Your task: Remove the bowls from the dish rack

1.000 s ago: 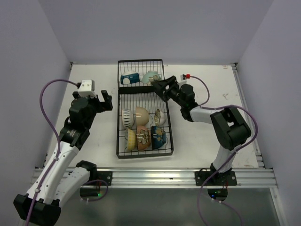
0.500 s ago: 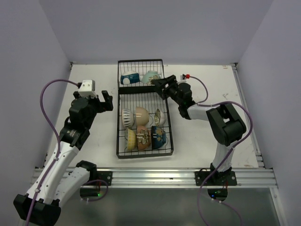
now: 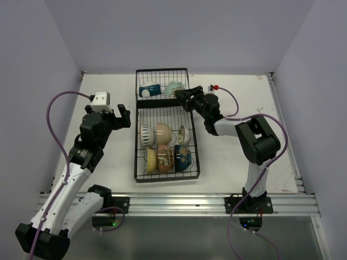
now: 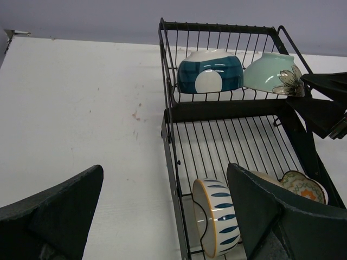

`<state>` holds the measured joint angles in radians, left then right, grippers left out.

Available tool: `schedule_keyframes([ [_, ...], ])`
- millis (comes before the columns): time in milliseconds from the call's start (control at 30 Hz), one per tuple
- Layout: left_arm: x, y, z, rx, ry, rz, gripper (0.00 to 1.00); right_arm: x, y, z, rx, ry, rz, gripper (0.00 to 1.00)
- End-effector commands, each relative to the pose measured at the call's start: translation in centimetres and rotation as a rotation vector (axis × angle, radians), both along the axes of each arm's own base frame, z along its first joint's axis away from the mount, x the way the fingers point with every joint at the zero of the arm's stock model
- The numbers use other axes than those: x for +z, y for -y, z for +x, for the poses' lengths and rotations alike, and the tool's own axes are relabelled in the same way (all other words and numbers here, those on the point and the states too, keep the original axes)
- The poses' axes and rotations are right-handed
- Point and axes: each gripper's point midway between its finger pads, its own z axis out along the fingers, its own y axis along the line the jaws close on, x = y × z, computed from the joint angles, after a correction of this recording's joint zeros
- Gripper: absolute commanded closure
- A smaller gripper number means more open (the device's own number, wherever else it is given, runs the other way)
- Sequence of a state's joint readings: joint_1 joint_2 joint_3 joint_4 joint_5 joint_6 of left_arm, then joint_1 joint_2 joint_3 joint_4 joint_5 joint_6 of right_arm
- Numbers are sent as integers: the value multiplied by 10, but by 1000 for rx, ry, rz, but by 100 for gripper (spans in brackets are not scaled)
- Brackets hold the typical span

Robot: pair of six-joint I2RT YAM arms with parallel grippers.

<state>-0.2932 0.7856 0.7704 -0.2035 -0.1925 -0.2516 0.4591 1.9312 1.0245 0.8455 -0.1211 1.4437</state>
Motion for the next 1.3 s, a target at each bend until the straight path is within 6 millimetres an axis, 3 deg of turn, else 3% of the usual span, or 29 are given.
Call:
schedule_keyframes([
  [0, 4, 2, 1, -3, 19, -18, 0, 26, 1, 13, -46, 60, 50, 44],
  [1267, -1, 10, 1, -33, 7, -11, 0, 20, 0, 42, -119, 25, 112, 65],
])
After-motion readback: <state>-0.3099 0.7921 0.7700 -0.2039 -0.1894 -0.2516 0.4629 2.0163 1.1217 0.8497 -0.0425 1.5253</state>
